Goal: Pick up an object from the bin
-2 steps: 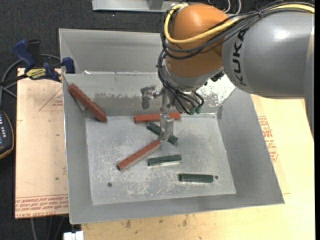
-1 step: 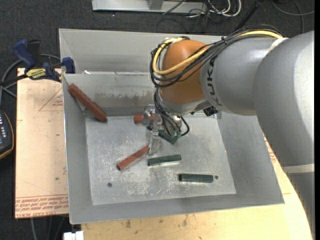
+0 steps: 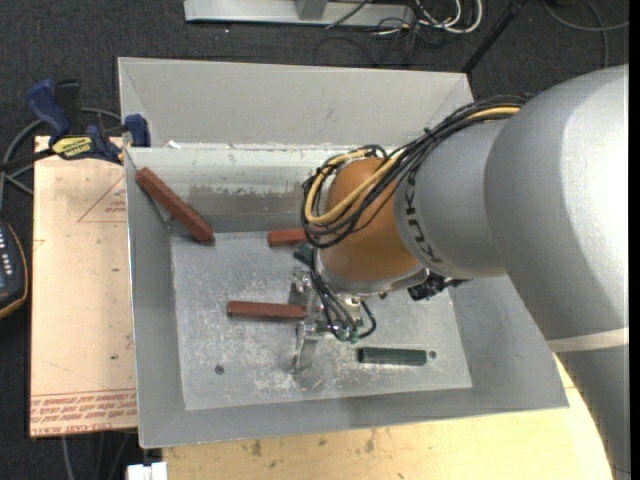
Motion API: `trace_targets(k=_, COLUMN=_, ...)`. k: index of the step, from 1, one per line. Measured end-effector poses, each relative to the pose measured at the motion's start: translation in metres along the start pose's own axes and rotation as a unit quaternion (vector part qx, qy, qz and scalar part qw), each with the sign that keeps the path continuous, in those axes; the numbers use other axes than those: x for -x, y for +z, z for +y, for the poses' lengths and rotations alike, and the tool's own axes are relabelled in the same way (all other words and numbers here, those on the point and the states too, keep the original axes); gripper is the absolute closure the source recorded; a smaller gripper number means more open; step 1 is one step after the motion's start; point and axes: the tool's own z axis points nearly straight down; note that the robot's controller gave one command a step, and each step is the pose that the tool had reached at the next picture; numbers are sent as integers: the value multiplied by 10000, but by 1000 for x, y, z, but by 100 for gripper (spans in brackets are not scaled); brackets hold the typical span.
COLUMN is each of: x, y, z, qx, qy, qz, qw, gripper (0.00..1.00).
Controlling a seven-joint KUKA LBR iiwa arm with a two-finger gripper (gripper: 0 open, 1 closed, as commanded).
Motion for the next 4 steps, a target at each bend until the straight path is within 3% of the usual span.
trace_targets(k=1, x=4, y=-4, z=1, qx=14, qy=8, qz=-45, qw=10000, gripper=100)
trace_targets(k=2, x=6, y=-139, z=-35, qx=10, qy=-362, qz=-93, qw=9993, gripper=100)
trace_targets(k=3, x=4, y=-134, z=-34, qx=7, qy=-368, qz=-52, qw=9993, gripper=0)
trace_targets(k=4, x=47, y=-2, z=-29, qx=19, qy=-106, qz=-73, qw=9999, gripper=0)
